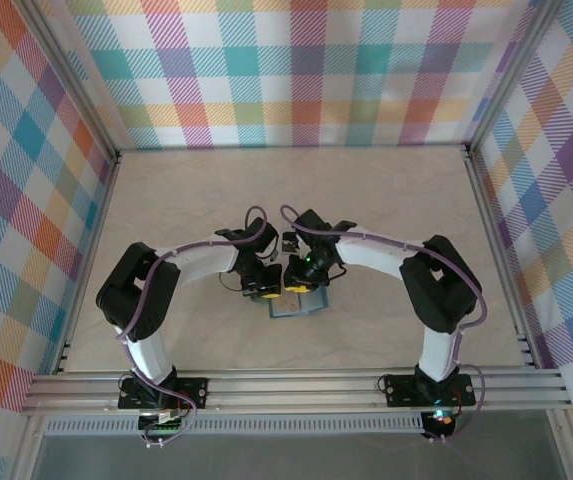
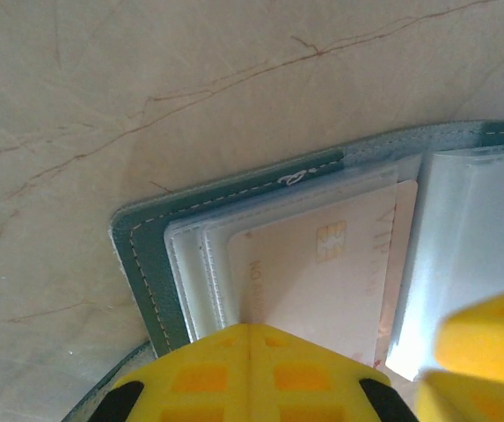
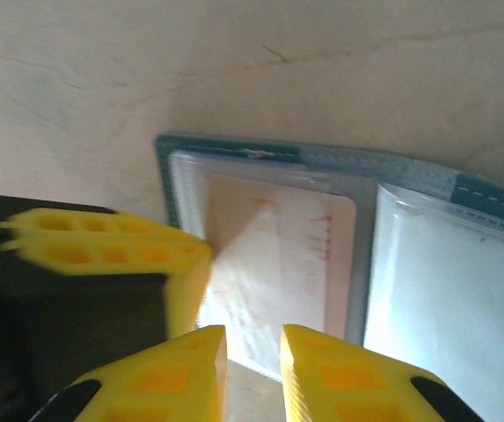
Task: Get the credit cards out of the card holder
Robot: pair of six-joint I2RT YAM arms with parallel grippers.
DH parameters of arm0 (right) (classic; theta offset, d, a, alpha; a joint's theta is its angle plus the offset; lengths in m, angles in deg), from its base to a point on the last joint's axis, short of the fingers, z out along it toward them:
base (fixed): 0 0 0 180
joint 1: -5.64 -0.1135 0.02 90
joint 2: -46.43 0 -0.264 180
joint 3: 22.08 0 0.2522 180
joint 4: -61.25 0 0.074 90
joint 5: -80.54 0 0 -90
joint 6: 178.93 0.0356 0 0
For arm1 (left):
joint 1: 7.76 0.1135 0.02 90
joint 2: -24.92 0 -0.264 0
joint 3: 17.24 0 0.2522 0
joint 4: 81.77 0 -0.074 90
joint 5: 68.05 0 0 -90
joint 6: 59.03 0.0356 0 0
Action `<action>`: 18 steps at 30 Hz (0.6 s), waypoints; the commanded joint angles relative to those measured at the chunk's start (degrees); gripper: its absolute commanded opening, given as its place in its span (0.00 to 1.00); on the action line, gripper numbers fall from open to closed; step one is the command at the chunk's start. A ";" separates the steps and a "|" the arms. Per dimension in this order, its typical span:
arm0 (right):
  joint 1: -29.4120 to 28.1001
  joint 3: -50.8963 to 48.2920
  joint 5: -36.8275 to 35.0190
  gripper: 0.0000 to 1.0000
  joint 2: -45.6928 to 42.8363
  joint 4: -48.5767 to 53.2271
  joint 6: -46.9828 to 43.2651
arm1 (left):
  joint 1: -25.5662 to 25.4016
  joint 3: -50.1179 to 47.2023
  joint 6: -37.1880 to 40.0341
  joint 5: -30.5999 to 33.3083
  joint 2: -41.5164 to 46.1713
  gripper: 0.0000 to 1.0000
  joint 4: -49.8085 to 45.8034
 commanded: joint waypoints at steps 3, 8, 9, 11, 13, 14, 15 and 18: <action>-0.13 -1.00 1.42 0.25 1.68 -1.83 0.47 | -0.49 -2.52 0.22 1.72 0.11 0.00 -0.95; -0.12 -1.38 0.01 0.26 2.21 -1.49 0.07 | -0.51 -2.96 0.23 1.81 0.22 0.00 -0.74; -0.12 -1.38 -0.32 0.26 2.33 -1.30 -0.02 | -0.51 -2.96 0.22 1.85 0.38 0.00 -0.75; -0.12 -1.47 -1.18 0.28 2.47 -0.81 -0.21 | -0.51 -2.94 0.26 1.91 0.46 0.00 -0.82; -0.07 -1.56 -2.33 0.30 2.48 -0.32 -0.58 | -0.51 -2.96 0.15 2.04 0.64 0.00 -0.83; -0.13 -1.51 -2.92 0.31 2.53 0.19 -0.83 | -0.51 -2.92 0.19 2.12 0.68 0.00 -0.86; -0.13 -1.39 -3.41 0.32 2.64 0.56 -1.03 | -0.51 -2.91 0.17 2.07 0.77 0.00 -0.90; -0.12 -1.47 -3.85 0.32 2.82 0.85 -1.42 | -0.51 -2.96 0.16 2.07 0.99 0.00 -0.94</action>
